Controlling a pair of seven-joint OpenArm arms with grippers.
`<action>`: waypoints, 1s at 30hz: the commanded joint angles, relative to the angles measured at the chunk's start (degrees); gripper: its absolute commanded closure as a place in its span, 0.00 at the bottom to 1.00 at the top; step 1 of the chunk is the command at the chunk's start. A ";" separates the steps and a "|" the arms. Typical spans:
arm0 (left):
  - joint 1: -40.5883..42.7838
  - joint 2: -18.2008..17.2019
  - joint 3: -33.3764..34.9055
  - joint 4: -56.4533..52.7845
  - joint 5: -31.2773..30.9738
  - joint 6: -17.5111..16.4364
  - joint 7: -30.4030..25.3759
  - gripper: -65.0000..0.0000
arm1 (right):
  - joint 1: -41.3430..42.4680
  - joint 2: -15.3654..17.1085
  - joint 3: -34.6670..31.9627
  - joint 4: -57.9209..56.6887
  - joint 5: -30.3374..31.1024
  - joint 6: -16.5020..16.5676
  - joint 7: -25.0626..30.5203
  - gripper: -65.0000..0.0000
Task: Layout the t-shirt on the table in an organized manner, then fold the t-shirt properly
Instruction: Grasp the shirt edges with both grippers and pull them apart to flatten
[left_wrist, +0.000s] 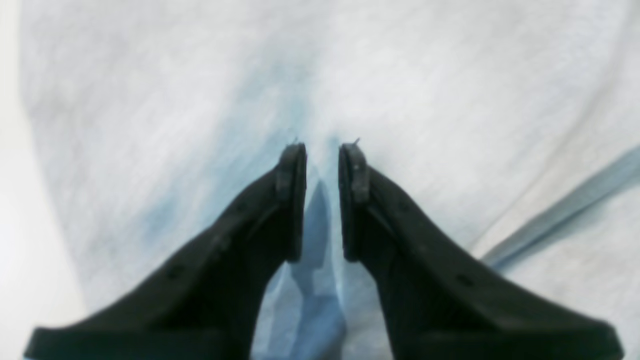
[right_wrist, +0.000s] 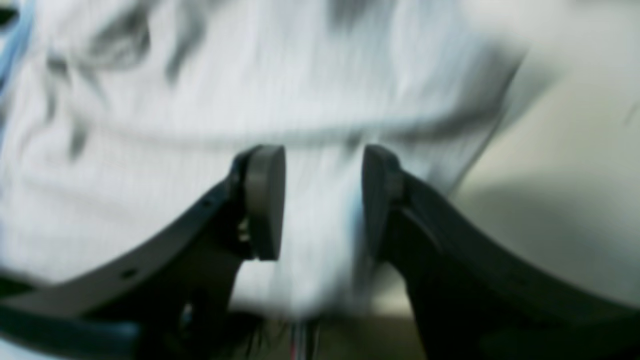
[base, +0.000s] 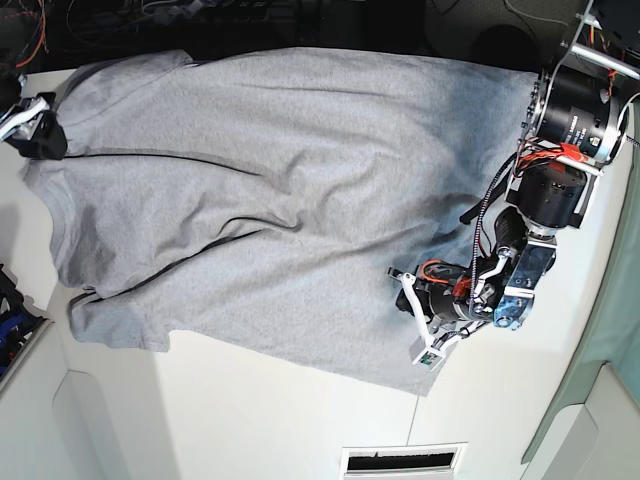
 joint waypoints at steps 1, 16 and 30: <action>-1.09 -0.83 -0.24 0.81 -0.39 0.11 -0.79 0.77 | 1.60 1.11 0.48 0.61 -0.04 -0.44 1.77 0.61; 1.64 -5.66 -0.24 -1.92 4.57 12.52 -1.38 1.00 | 29.97 4.52 -8.85 -29.40 -11.15 -0.72 8.63 1.00; 1.97 -6.82 -0.24 -3.58 4.59 12.44 1.73 1.00 | 34.25 5.05 -17.59 -38.93 -16.68 -0.70 11.67 1.00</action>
